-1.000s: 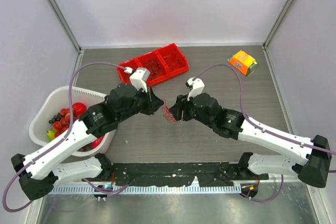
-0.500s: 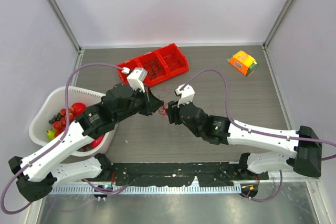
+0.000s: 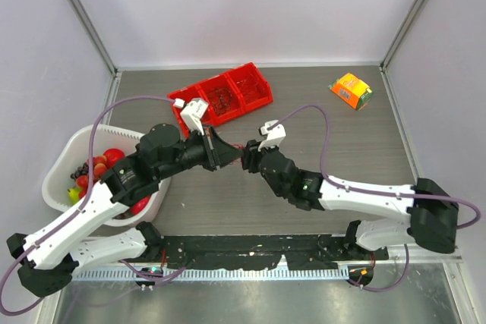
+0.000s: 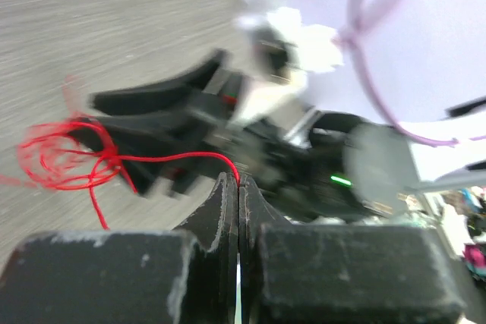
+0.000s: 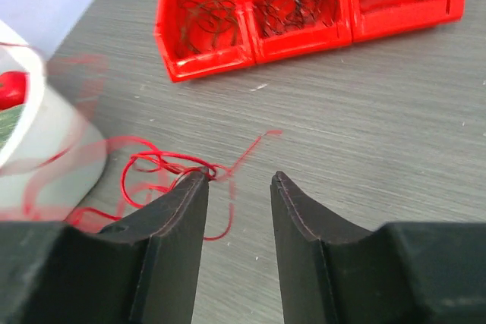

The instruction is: Untangle the cables

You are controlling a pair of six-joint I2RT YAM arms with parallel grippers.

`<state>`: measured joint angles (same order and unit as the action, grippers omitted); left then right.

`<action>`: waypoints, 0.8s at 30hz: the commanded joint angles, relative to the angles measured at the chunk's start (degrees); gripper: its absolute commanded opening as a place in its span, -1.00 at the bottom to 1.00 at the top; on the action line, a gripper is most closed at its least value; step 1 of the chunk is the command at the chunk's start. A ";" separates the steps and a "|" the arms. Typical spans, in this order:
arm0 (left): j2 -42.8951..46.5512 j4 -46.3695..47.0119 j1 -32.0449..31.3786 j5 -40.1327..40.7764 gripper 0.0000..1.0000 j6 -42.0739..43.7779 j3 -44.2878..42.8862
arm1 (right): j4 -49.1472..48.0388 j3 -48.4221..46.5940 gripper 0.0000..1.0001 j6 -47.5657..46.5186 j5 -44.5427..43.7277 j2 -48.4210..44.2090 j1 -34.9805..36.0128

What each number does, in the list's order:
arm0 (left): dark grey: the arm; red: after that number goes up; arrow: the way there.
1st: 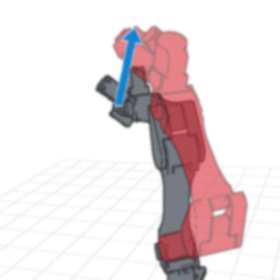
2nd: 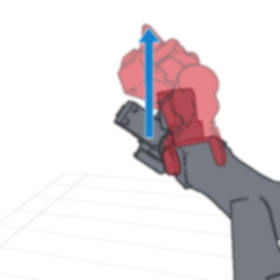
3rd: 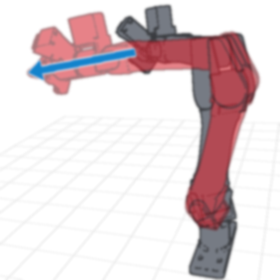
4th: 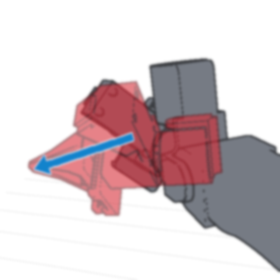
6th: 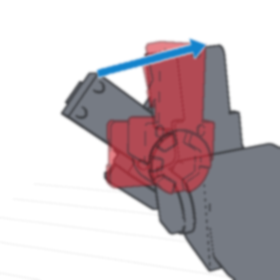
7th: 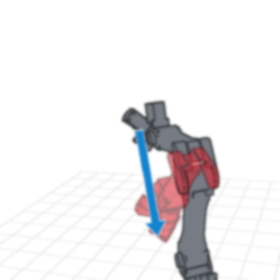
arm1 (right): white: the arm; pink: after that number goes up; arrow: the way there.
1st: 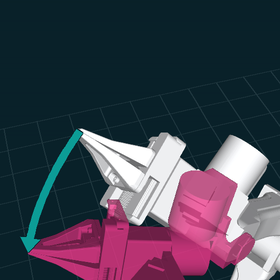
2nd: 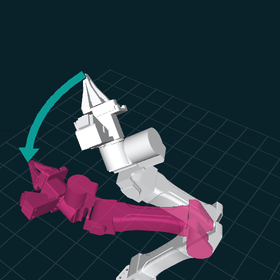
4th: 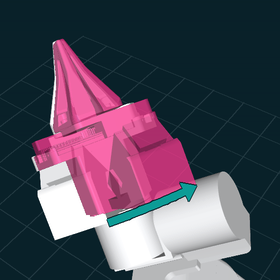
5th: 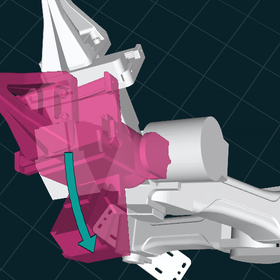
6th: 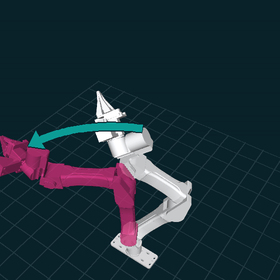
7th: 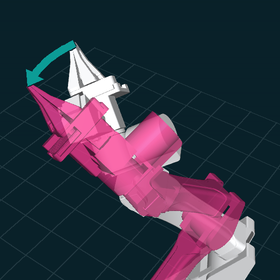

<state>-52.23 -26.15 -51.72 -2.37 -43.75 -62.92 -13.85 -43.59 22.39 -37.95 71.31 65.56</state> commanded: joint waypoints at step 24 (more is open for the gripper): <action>2.31 1.80 -0.04 0.26 -1.00 1.29 -7.83 | 27.38 2.37 0.40 1.09 34.50 -10.57 -19.86</action>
<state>-49.87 -25.39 -51.75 -2.57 -44.03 -67.53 10.70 -38.79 27.31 -14.48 65.19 46.00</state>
